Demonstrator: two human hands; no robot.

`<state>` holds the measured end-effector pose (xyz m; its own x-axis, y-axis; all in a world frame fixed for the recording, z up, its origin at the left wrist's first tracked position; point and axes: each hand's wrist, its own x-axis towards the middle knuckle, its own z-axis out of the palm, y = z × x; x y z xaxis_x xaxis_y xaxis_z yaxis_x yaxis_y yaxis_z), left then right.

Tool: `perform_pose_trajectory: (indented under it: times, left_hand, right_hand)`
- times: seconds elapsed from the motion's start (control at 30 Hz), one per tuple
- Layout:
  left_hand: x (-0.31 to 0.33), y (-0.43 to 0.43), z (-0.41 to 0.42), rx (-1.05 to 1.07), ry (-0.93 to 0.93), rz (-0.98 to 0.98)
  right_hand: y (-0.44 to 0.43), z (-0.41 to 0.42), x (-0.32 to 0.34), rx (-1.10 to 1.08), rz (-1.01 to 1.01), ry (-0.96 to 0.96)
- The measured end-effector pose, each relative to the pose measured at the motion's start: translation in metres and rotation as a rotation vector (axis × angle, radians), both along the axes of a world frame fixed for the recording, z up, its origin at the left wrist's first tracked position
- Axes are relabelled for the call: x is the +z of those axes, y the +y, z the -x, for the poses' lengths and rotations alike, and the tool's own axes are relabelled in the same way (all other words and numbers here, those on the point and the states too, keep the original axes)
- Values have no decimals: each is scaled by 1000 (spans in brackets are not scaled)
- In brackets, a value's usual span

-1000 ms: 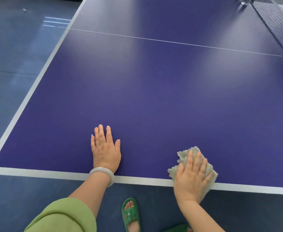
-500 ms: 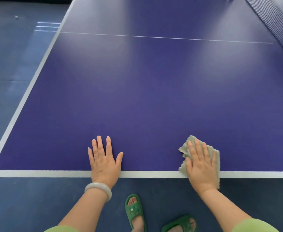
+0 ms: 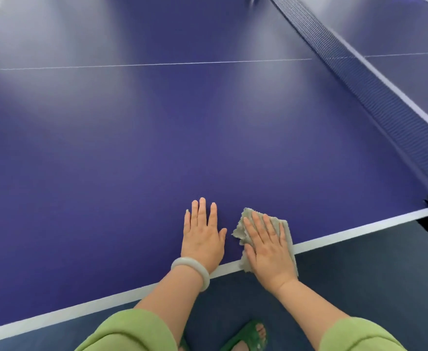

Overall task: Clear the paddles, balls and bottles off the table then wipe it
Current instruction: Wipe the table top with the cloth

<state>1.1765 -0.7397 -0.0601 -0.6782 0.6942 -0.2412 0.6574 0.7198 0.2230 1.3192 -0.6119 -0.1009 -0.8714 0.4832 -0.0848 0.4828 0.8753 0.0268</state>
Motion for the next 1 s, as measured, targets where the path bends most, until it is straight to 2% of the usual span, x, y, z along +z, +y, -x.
perform_pose_trajectory:
  times: [0.13, 0.27, 0.37, 0.43, 0.53, 0.6, 0.73, 1.0]
  left_hand:
    - [-2, 58, -25, -94, -44, 60]
    - [-1, 105, -51, 58, -87, 137]
    - [-6, 125, -60, 156, -136, 207]
    - [-10, 128, -60, 175, -140, 227]
    - [-13, 130, -60, 186, -139, 249]
    - [-12, 131, -60, 188, -140, 264]
    - [-12, 133, -62, 194, -133, 289]
    - [-11, 135, -61, 204, -126, 331]
  right_hand:
    - [56, -30, 0, -436, 71, -5]
    - [86, -45, 1, -717, 151, 107]
    - [106, -49, 3, -1045, 392, 382]
    - [117, -48, 8, -1169, 531, 587]
    - [130, -45, 17, -1329, 659, 744]
    - [138, -47, 18, -1397, 694, 794]
    - [148, -60, 15, -1488, 702, 733]
    - [146, -87, 17, -1363, 818, 576]
